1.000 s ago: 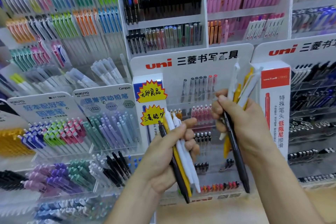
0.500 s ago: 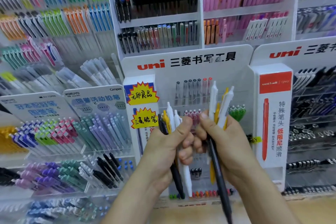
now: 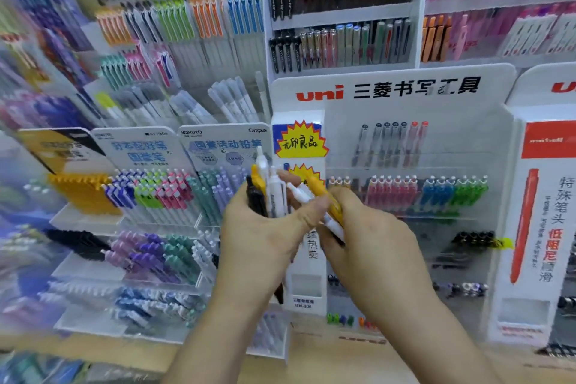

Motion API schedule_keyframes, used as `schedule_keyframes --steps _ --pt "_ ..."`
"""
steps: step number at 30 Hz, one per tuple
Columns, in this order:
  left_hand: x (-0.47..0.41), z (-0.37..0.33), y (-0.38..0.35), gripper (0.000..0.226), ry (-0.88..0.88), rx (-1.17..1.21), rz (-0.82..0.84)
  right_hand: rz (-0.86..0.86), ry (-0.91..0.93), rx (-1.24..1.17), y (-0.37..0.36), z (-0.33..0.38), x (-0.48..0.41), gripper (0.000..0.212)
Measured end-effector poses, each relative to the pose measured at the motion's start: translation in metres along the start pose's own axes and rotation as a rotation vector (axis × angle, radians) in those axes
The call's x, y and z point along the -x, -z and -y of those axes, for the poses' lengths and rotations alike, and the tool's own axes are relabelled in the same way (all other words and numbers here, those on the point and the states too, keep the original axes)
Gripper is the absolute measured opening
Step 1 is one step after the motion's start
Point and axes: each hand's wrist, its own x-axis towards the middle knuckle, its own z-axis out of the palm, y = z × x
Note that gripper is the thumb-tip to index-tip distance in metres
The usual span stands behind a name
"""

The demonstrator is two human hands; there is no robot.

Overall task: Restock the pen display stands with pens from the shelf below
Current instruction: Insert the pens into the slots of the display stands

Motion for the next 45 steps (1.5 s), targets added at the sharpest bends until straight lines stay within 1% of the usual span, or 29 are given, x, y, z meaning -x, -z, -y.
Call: schedule_keyframes --steps 2,5,7,9,11,14,17,19,22,24,27,29,30,34,36,40,42,45 --pt "0.002 -0.002 0.022 0.024 0.015 0.036 -0.004 0.017 0.036 0.045 -0.006 0.022 0.003 0.030" --pt "0.003 -0.003 0.064 0.019 0.047 0.062 0.006 0.045 0.068 0.075 -0.021 0.058 0.011 0.029" --pt "0.006 -0.004 0.098 0.023 0.065 0.091 0.021 0.062 0.092 0.085 -0.036 0.084 0.017 0.028" --pt "0.010 -0.005 0.135 0.026 0.053 0.107 0.046 0.066 0.111 0.061 -0.054 0.113 0.024 0.029" --pt "0.015 -0.007 0.174 0.023 0.027 0.103 0.061 0.061 0.131 -0.006 -0.074 0.143 0.030 0.032" --pt "0.018 -0.005 0.228 0.016 -0.016 0.095 0.053 0.108 0.094 -0.228 -0.102 0.181 0.036 0.028" --pt "0.015 -0.007 0.277 0.011 -0.007 0.136 0.022 0.234 0.047 -0.448 -0.131 0.211 0.039 0.023" --pt "0.009 -0.009 0.305 0.015 0.007 0.141 -0.011 0.332 -0.026 -0.582 -0.145 0.226 0.039 0.020" --pt "-0.009 -0.009 0.340 0.027 -0.008 0.173 -0.072 0.455 -0.182 -0.845 -0.161 0.241 0.032 0.024" --pt "-0.024 -0.007 0.361 0.026 -0.002 0.210 -0.101 0.476 -0.262 -0.990 -0.171 0.247 0.025 0.021" --pt "-0.047 -0.003 0.385 0.009 -0.007 0.235 -0.077 0.495 -0.378 -1.158 -0.185 0.247 0.013 0.020" --pt "-0.061 0.001 0.396 0.006 -0.012 0.224 -0.057 0.495 -0.403 -1.253 -0.198 0.250 0.002 0.022" --pt "-0.067 0.004 0.400 0.006 -0.011 0.216 -0.042 0.494 -0.387 -1.268 -0.205 0.254 -0.004 0.017" --pt "-0.090 0.017 0.411 0.012 0.033 0.137 0.036 0.484 -0.360 -1.323 -0.239 0.268 -0.028 0.017" --pt "-0.101 0.023 0.420 0.011 0.056 0.048 0.053 0.464 -0.344 -1.321 -0.252 0.272 -0.037 0.019" --pt "-0.123 0.034 0.439 0.007 0.100 -0.197 0.027 0.383 -0.318 -1.276 -0.265 0.275 -0.051 0.011" --pt "-0.133 0.040 0.447 0.010 0.117 -0.194 0.039 0.345 -0.308 -1.249 -0.270 0.277 -0.055 0.011" --pt "-0.145 0.049 0.459 0.012 0.148 -0.079 0.086 0.293 -0.322 -1.204 -0.282 0.281 -0.057 0.010"
